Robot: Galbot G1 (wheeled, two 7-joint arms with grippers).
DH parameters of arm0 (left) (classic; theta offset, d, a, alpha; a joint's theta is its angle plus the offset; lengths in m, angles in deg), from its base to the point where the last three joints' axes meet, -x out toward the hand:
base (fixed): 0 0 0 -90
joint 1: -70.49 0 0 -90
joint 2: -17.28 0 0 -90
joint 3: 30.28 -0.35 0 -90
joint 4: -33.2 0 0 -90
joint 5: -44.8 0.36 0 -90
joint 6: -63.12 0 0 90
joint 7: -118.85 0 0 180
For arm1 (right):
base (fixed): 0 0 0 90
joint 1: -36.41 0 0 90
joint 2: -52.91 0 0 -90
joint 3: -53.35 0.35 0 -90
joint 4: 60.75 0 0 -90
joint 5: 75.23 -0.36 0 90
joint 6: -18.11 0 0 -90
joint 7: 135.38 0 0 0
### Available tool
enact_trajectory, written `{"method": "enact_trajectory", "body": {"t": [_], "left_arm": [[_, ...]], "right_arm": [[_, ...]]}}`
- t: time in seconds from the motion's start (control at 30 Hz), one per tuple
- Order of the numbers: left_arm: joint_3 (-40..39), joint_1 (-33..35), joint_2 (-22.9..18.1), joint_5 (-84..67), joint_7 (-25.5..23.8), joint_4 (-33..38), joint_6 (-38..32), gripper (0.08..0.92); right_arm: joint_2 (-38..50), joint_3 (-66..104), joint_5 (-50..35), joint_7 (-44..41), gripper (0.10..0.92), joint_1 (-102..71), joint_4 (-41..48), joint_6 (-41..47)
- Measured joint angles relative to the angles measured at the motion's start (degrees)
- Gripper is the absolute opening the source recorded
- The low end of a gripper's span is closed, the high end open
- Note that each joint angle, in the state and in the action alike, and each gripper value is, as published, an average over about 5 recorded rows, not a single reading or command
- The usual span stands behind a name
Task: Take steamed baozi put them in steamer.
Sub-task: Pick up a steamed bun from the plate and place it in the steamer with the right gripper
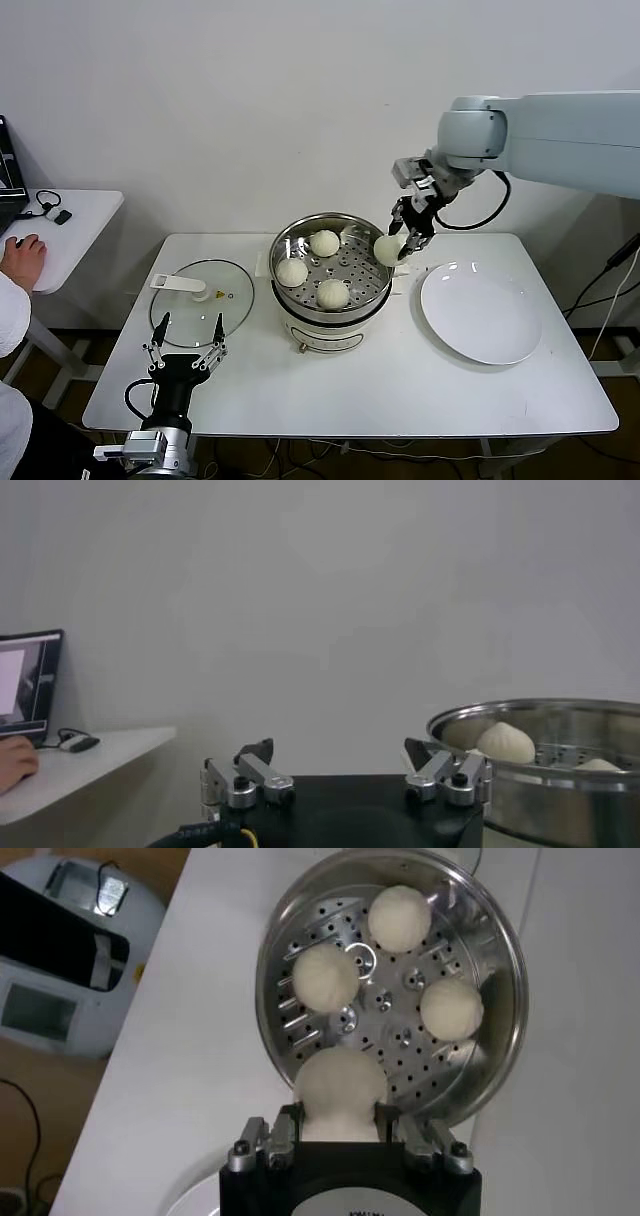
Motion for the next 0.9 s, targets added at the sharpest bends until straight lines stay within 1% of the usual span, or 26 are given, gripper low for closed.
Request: {"method": "enact_trajectory", "body": {"t": [0.37, 0.6, 0.9], "left_arm": [[0.6, -0.3, -0.6, -0.1, -0.2, 0.0, 0.2, 0.823], [0.9, -0.8, -0.7, -0.2, -0.2, -0.6, 0.4, 0.823], [1.0, -1.7, -0.7, -0.3, -0.3, -1.4, 0.5, 0.823]], "right_arm": [[-5.2, 6.1, 2.3, 1.3, 0.521, -11.1, 9.2, 1.5], [-6.5, 8.6, 4.1, 1.3, 0.534, -16.4, 13.7, 1.6], [-6.9, 10.7, 6.1, 1.3, 0.586, -20.8, 16.9, 1.7]]}}
